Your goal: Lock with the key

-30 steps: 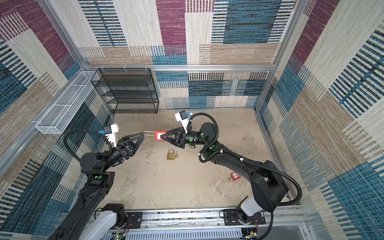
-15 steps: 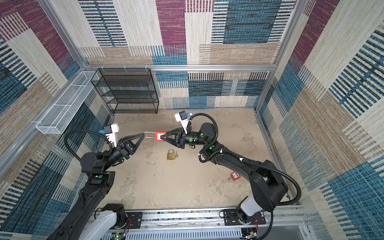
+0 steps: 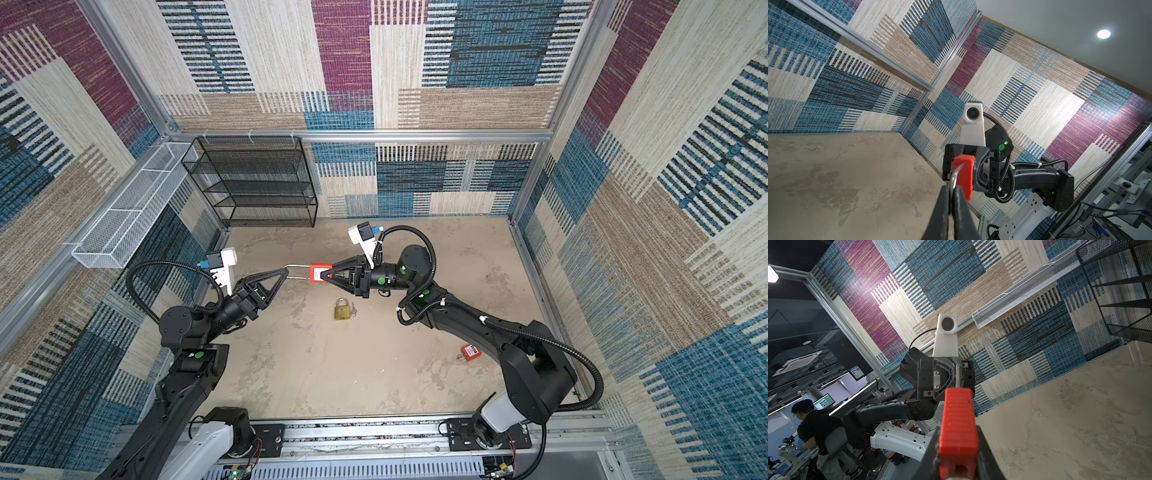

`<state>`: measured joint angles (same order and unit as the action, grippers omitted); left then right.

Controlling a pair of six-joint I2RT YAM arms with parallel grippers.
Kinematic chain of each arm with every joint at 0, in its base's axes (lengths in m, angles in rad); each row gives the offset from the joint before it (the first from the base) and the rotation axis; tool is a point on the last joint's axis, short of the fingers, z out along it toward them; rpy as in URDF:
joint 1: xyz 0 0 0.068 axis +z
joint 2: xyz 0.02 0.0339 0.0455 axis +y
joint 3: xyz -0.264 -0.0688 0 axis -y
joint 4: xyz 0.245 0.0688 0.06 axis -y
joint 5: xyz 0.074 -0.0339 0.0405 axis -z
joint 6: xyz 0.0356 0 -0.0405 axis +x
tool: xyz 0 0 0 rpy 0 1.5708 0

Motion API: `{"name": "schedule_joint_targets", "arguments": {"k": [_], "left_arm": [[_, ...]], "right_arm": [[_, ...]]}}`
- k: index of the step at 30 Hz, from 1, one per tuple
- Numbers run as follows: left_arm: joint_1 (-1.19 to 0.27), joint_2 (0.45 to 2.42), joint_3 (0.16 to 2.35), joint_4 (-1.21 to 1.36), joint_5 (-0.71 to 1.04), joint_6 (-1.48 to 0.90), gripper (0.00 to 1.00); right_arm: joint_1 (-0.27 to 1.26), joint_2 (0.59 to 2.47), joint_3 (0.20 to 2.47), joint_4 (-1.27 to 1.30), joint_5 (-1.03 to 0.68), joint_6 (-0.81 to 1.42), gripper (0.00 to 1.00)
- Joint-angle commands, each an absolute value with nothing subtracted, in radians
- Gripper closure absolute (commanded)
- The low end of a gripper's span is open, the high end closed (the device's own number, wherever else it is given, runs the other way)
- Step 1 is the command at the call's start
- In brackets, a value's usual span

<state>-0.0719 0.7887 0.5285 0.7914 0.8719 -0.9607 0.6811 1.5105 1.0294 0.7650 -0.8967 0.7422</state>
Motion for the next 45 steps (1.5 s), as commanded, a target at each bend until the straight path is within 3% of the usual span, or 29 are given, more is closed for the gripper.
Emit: {"name": "schedule_joint_targets", "arguments": {"k": [1, 24, 26, 31, 34, 45], "left_arm": [[-0.071, 0.785, 0.535, 0.805, 0.902, -0.926, 0.91], [-0.08, 0.803, 0.504, 0.863, 0.912, -0.968, 0.89], [-0.08, 0.798, 0.505, 0.852, 0.909, -0.962, 0.84], [-0.08, 0.791, 0.506, 0.852, 0.904, -0.961, 0.55], [-0.081, 0.803, 0.506, 0.866, 0.907, -0.969, 0.48], [-0.097, 0.829, 0.514, 0.892, 0.903, -0.985, 0.44]], "right_arm": [[0.683, 1.512, 1.05, 0.786, -0.91, 0.755, 0.94], [0.708, 1.58, 1.122, 0.774, -0.934, 0.77, 0.96], [0.708, 1.577, 1.119, 0.769, -0.925, 0.758, 0.96], [0.708, 1.571, 1.116, 0.76, -0.917, 0.75, 0.96], [0.709, 1.579, 1.116, 0.781, -0.905, 0.768, 0.96], [0.74, 1.613, 1.145, 0.814, -0.857, 0.784, 0.97]]}}
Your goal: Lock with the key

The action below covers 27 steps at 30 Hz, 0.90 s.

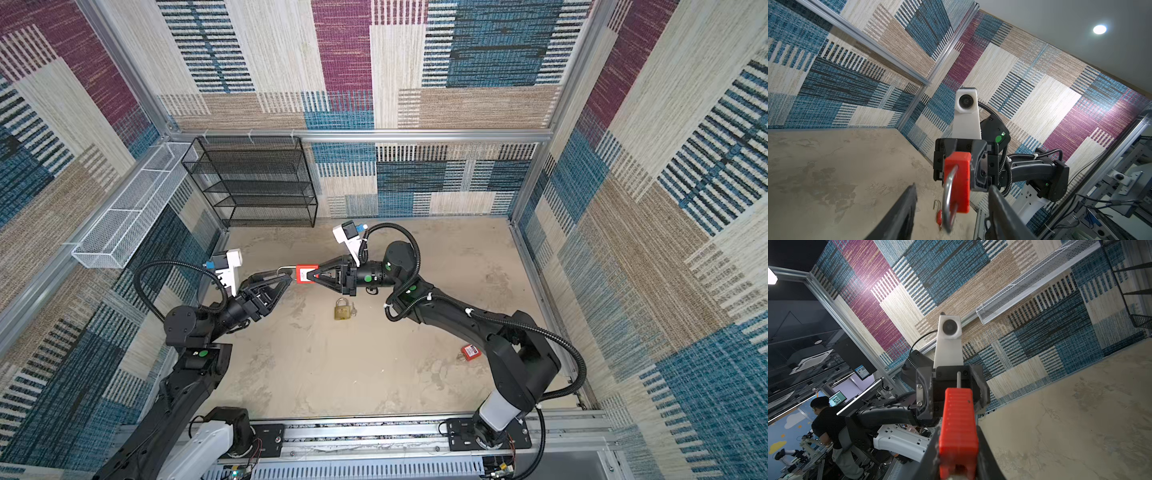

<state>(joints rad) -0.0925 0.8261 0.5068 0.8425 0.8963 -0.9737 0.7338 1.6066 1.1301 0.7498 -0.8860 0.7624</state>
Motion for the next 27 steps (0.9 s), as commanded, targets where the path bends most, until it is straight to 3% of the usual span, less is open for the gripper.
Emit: {"name": "schedule_joint_targets", "arguments": {"k": [1, 13, 27], "left_arm": [[-0.101, 0.834, 0.516, 0.895, 0.906, -0.985, 0.43], [-0.11, 0.856, 0.537, 0.886, 0.917, -0.975, 0.46], [-0.121, 0.868, 0.54, 0.894, 0.919, -0.982, 0.75]], "right_arm": [[0.742, 1.616, 1.149, 0.815, -0.852, 0.785, 0.96], [0.774, 1.656, 1.18, 0.848, -0.833, 0.808, 0.96], [0.779, 1.665, 1.181, 0.865, -0.839, 0.81, 0.95]]}}
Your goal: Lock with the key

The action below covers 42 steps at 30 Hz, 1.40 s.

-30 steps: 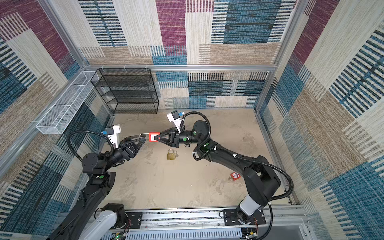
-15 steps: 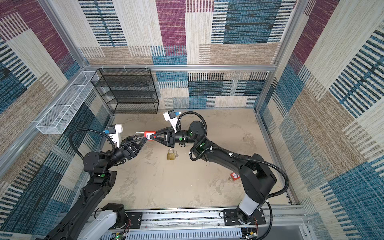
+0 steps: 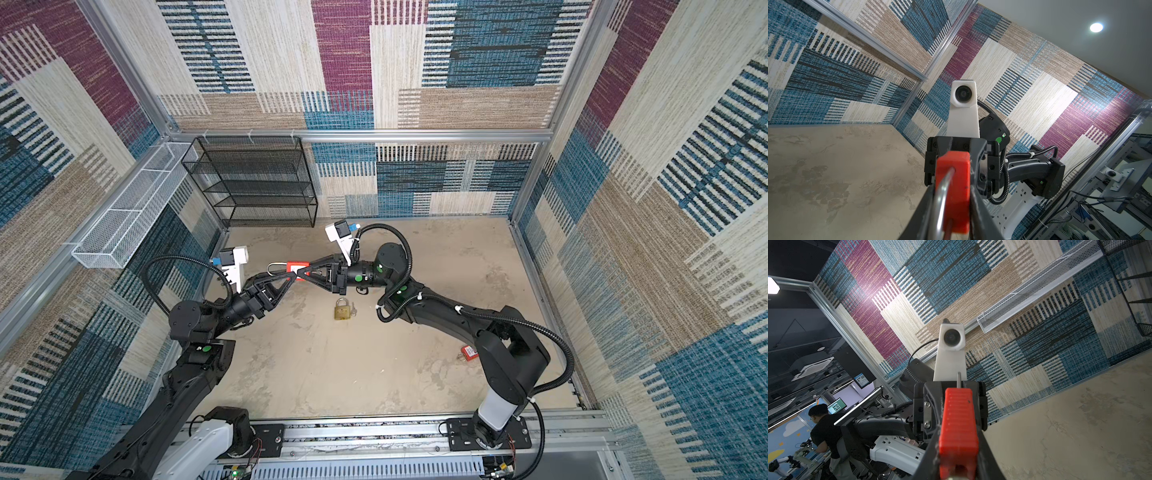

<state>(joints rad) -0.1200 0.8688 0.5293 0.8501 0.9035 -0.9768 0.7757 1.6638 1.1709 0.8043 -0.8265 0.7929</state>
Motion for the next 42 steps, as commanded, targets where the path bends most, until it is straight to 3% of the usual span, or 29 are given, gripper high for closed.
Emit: {"name": "schedule_joint_targets", "arguments": {"k": [1, 3, 7, 9, 13, 17, 29, 42], "left_arm": [[-0.121, 0.868, 0.541, 0.89, 0.919, -0.98, 0.75], [-0.121, 0.867, 0.544, 0.884, 0.92, -0.977, 0.76], [-0.121, 0.865, 0.547, 0.871, 0.914, -0.968, 0.92], [-0.121, 0.855, 0.549, 0.841, 0.903, -0.952, 1.0], [-0.122, 0.833, 0.549, 0.81, 0.89, -0.924, 1.0], [-0.121, 0.816, 0.555, 0.791, 0.889, -0.916, 1.0], [-0.121, 0.82, 0.571, 0.798, 0.893, -0.923, 1.0], [-0.121, 0.821, 0.574, 0.796, 0.892, -0.919, 1.0]], "right_arm": [[0.779, 1.666, 1.18, 0.866, -0.838, 0.81, 0.95], [0.779, 1.666, 1.178, 0.866, -0.839, 0.81, 0.95], [0.779, 1.664, 1.177, 0.869, -0.843, 0.809, 0.92], [0.779, 1.663, 1.176, 0.876, -0.851, 0.804, 0.82], [0.778, 1.65, 1.175, 0.851, -0.861, 0.795, 0.46], [0.772, 1.625, 1.153, 0.845, -0.842, 0.794, 0.33], [0.709, 1.603, 1.115, 0.853, -0.765, 0.867, 0.3], [0.709, 1.614, 1.109, 0.784, -0.796, 0.829, 0.32]]}}
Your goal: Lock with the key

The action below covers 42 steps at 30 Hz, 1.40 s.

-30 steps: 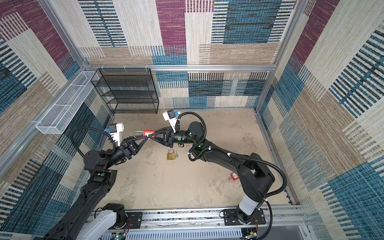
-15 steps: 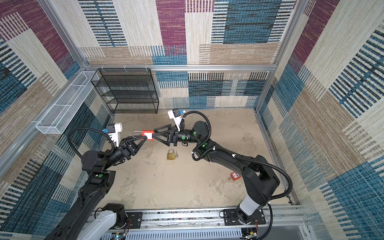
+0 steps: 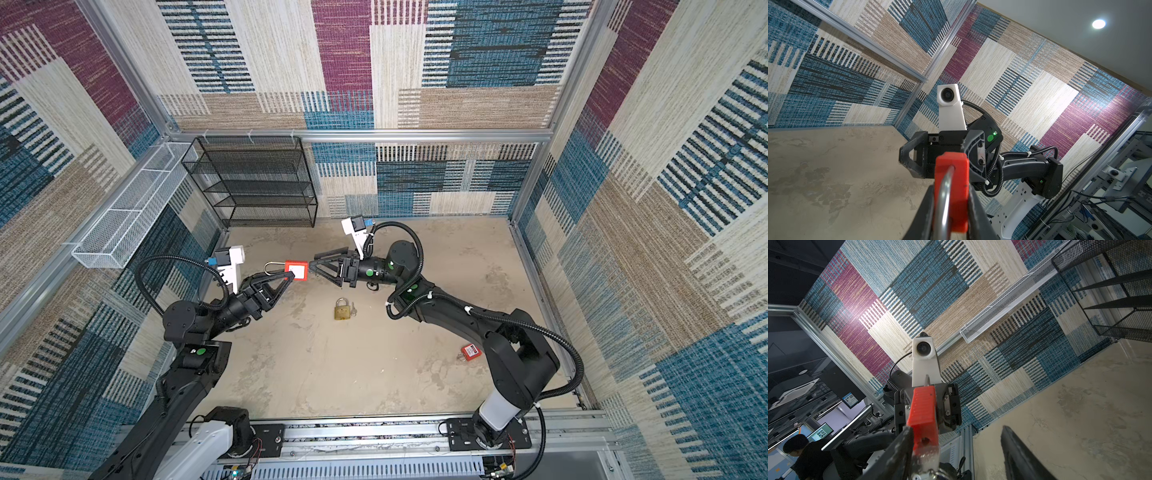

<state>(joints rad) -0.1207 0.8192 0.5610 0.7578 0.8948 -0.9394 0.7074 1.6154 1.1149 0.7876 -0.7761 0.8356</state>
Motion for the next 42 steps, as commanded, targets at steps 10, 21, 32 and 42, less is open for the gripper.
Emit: {"name": "schedule_joint_targets", "arguments": {"k": [10, 21, 32, 42], "left_arm": [[-0.121, 0.829, 0.575, 0.796, 0.89, -0.92, 1.0], [-0.121, 0.83, 0.574, 0.79, 0.885, -0.921, 1.0], [-0.121, 0.833, 0.573, 0.788, 0.885, -0.921, 1.0], [-0.121, 0.834, 0.569, 0.77, 0.869, -0.92, 1.0]], "right_arm": [[0.709, 1.6, 1.089, 0.793, -0.822, 0.81, 0.34], [0.711, 1.598, 1.099, 0.79, -0.84, 0.794, 0.51], [0.716, 1.594, 1.098, 0.791, -0.85, 0.792, 0.72], [0.72, 1.592, 1.088, 0.828, -0.856, 0.783, 0.94]]}}
